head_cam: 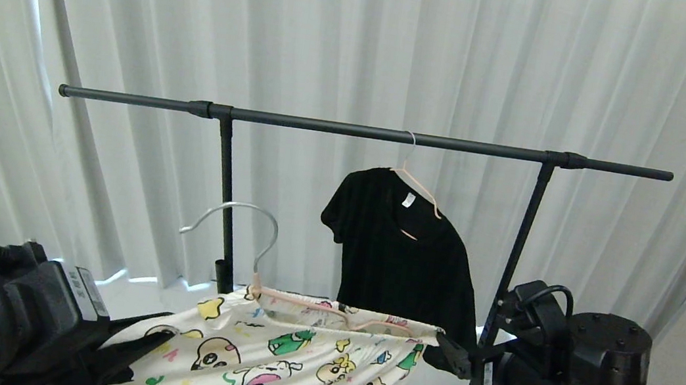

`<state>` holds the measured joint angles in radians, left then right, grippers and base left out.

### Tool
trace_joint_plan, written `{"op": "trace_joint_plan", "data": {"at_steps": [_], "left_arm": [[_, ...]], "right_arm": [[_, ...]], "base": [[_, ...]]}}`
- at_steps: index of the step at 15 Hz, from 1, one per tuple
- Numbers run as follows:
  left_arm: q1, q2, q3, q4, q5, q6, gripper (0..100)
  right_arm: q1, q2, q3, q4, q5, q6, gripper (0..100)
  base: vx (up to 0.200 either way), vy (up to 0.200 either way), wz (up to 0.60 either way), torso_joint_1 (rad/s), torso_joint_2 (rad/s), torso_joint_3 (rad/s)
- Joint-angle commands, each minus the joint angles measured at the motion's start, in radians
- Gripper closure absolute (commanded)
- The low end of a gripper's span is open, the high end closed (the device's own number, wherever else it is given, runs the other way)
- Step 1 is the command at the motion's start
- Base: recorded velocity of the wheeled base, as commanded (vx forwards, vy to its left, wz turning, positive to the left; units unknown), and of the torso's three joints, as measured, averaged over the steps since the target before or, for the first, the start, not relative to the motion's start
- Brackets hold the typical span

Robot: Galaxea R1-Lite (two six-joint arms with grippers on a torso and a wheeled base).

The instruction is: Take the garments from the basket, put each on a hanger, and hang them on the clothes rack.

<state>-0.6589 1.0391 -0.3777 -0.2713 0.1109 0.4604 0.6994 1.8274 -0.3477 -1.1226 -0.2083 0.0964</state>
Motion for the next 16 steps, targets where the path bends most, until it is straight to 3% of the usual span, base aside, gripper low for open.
{"op": "trace_joint_plan", "data": {"at_steps": [1, 4, 5, 7, 10, 14, 16], "left_arm": [[-0.001, -0.002, 0.039, 0.001, 0.001, 0.004, 100], [0.041, 0.071, 0.054, 0.001, 0.053, 0.006, 100], [0.047, 0.101, 0.036, 0.0, 0.079, -0.005, 100], [0.039, 0.107, -0.009, 0.0, 0.078, -0.092, 100], [-0.071, 0.108, -0.05, -0.052, 0.076, -0.243, 100], [-0.094, 0.122, -0.026, -0.082, 0.076, -0.246, 100], [-0.148, 0.127, -0.023, -0.097, 0.076, -0.246, 100]], "right_arm": [[-0.004, -0.051, 0.003, 0.0, 0.021, -0.026, 0], [0.012, -0.12, 0.013, 0.02, 0.086, -0.083, 0], [0.038, -0.178, 0.026, 0.067, 0.139, -0.118, 0], [0.077, -0.258, 0.027, 0.161, 0.201, -0.161, 0], [0.083, -0.35, -0.002, 0.287, 0.262, -0.224, 0], [0.083, -0.464, -0.125, 0.55, 0.333, -0.296, 0], [0.083, -0.468, -0.192, 0.63, 0.363, -0.334, 0]], "base": [[0.0, 0.0, 0.0, 0.0, 0.0, 0.0], [0.0, 0.0, 0.0, 0.0, 0.0, 0.0], [0.0, 0.0, 0.0, 0.0, 0.0, 0.0], [0.0, 0.0, 0.0, 0.0, 0.0, 0.0], [0.0, 0.0, 0.0, 0.0, 0.0, 0.0], [0.0, 0.0, 0.0, 0.0, 0.0, 0.0], [0.0, 0.0, 0.0, 0.0, 0.0, 0.0]]}}
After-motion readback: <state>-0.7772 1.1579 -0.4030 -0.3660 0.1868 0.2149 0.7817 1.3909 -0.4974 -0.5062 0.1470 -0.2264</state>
